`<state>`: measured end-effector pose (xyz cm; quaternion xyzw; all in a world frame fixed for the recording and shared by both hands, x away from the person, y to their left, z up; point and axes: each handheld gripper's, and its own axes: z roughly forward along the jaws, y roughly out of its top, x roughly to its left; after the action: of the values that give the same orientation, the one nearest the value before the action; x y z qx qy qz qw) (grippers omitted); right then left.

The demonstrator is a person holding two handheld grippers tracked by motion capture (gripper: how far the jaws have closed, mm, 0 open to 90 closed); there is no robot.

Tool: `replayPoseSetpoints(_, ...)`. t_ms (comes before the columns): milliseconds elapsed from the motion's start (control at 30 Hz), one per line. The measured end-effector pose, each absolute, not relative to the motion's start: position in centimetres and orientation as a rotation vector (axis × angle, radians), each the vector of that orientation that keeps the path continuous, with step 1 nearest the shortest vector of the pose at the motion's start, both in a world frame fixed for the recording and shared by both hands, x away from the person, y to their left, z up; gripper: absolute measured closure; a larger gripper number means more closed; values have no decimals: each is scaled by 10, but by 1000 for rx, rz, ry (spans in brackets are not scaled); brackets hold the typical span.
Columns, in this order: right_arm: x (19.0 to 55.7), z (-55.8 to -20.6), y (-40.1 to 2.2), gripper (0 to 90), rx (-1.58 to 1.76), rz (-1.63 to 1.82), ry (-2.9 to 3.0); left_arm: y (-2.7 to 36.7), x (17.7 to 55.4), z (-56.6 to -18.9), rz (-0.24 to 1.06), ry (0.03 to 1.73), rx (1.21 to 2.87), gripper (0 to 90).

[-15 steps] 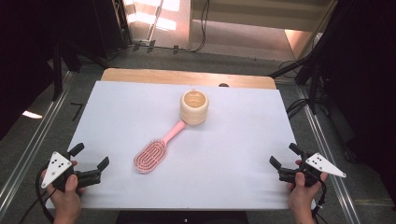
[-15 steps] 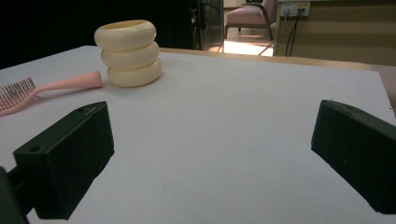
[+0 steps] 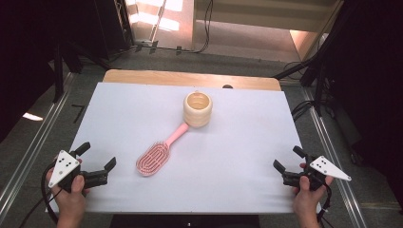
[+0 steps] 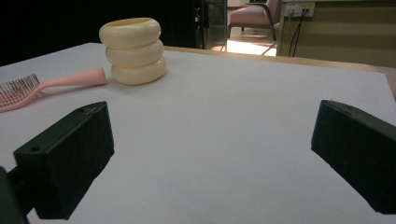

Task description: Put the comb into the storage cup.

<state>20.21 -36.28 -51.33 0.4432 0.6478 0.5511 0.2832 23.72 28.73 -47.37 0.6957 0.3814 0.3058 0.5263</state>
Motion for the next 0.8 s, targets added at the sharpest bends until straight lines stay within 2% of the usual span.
replayPoseSetpoints(800, 203, -514, -361, 0, 1167, 1486, 1751, 240, 274, -443, 619, 869, 1730, 12)
